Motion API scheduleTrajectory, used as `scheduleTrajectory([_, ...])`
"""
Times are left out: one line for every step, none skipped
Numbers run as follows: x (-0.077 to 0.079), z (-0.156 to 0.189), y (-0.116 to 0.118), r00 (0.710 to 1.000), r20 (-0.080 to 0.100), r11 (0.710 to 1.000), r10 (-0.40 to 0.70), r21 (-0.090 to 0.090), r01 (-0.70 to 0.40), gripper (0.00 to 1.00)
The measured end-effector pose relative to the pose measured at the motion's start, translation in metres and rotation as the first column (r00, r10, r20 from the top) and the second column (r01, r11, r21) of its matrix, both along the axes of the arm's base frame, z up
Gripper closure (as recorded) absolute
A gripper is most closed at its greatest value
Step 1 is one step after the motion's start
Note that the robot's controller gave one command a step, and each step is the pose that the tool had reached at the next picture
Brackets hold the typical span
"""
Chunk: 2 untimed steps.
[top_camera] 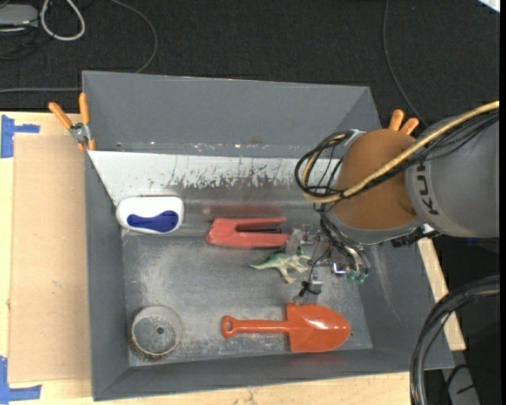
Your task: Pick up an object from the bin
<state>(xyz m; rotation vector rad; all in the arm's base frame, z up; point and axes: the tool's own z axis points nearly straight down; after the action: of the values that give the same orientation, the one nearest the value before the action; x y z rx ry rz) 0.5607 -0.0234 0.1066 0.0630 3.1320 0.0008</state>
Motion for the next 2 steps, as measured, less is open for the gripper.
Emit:
scheduleTrajectory([-0.018,-0.010,0.002,1.000,0.003,1.000,0.021,-0.002,-0.021,0.00])
scheduleTrajectory([-0.013,-0.018,-0.014,0.945,0.000,0.945,0.327,-0.005,-0.327,0.00])
